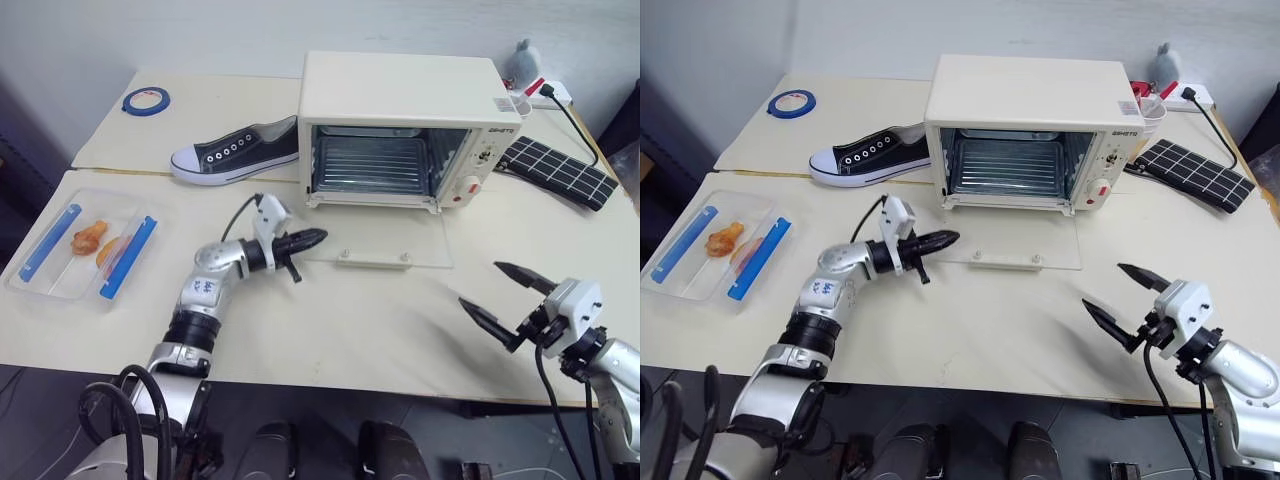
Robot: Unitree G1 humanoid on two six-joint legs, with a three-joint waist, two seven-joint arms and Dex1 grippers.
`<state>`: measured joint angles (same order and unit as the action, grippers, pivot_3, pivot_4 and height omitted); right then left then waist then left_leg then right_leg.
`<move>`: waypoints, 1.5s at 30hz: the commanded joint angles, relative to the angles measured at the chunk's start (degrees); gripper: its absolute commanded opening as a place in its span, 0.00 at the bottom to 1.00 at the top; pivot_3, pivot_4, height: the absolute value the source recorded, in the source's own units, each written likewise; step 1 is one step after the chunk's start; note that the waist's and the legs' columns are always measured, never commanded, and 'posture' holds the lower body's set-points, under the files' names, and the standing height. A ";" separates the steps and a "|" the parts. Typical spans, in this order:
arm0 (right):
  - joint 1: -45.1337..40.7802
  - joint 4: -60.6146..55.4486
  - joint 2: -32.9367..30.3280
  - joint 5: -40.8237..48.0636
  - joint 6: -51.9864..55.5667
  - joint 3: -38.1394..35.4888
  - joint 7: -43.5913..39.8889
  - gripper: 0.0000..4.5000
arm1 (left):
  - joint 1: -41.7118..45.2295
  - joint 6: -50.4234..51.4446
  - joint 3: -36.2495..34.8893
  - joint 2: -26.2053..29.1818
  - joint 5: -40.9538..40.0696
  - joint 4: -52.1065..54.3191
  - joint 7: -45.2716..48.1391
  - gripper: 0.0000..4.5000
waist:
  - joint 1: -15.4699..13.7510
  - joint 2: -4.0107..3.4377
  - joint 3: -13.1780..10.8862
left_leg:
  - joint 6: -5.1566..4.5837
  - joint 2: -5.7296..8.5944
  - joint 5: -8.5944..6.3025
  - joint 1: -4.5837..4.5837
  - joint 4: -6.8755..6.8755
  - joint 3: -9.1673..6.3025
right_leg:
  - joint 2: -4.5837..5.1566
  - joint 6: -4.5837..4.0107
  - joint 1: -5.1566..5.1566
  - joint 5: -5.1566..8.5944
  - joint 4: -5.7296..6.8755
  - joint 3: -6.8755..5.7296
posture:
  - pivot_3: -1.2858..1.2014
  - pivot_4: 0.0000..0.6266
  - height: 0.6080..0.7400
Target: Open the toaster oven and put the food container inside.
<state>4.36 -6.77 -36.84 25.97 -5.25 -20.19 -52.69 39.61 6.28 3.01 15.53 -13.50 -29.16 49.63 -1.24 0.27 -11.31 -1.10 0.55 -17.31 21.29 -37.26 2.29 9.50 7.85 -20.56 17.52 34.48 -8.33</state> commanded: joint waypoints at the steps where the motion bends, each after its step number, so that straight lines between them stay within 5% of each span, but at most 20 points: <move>1: -3.44 -4.01 -0.99 2.68 2.96 1.92 -0.97 1.00 | -2.15 3.80 0.87 1.66 1.34 5.55 -1.34 0.09 | -0.17 0.00 0.01 | 0.00 -0.01 0.00 0.00 -0.06 -0.01 | -0.01 -0.01 0.03 0.00 0.01 -0.01 | 0.52 0.24 1.00; 6: -8.43 -4.26 0.23 2.43 3.40 6.64 -3.26 1.00 | -8.17 9.34 -4.75 4.11 -5.04 20.12 -2.55 0.37 | -0.01 0.00 0.00 | 0.00 -0.02 -0.01 0.01 -0.05 0.00 | -0.01 -0.04 0.01 -0.02 0.00 0.01 | 0.52 0.24 1.00; 16: -15.94 -2.56 7.28 2.68 1.31 16.11 -7.76 1.00 | -42.08 18.39 -39.97 13.35 -23.61 57.73 -12.83 0.99 | 1.26 -0.03 -0.07 | 0.09 -0.20 -0.15 -0.06 -0.06 -0.01 | -0.11 -0.06 0.03 -0.01 -0.04 0.11 | 0.52 0.24 1.00; 22: -18.54 -3.23 10.31 4.86 3.57 21.85 -12.36 1.00 | -58.29 18.06 -63.85 9.00 -29.22 50.94 -21.57 0.99 | 0.76 -0.01 -0.06 | 0.00 -0.22 -0.33 -0.03 -0.16 -0.05 | -0.11 -0.07 0.05 0.00 -0.08 0.13 | 0.52 0.24 1.00; 26: -20.78 -1.36 12.58 4.17 1.62 23.27 -13.38 1.00 | -61.97 24.02 -70.19 8.38 -36.21 47.86 -29.28 0.99 | 0.91 0.05 -0.06 | -0.02 -0.27 -0.51 -0.04 -0.17 0.03 | -0.17 -0.10 -0.01 0.02 -0.11 0.20 | 0.52 0.24 1.00; 38: -22.42 2.58 11.95 2.67 -1.83 22.96 -16.03 1.00 | -48.01 48.75 -69.40 22.73 -61.82 43.91 -67.93 0.99 | 0.27 0.17 0.01 | 0.07 -0.28 -0.80 -0.01 -0.45 -0.06 | -0.19 -0.11 -0.03 0.02 0.01 0.85 | 0.52 0.24 1.00; 45: -21.34 1.61 11.61 2.61 -0.15 23.26 -15.28 1.00 | -40.55 54.98 -61.37 28.96 -59.47 35.27 -81.16 0.99 | 1.49 0.17 0.01 | 0.14 -0.41 -0.82 -0.07 -0.36 0.20 | -0.49 -0.14 -0.16 0.03 0.07 0.78 | 0.52 0.24 1.00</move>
<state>-17.20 -3.68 -24.69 28.13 -5.84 3.74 -68.28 -1.79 60.72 -59.03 42.65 -74.72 6.90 -29.02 0.25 0.44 -11.30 -0.96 0.12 -18.13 21.22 -37.62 2.53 8.98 7.71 -20.73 17.55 34.55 -7.55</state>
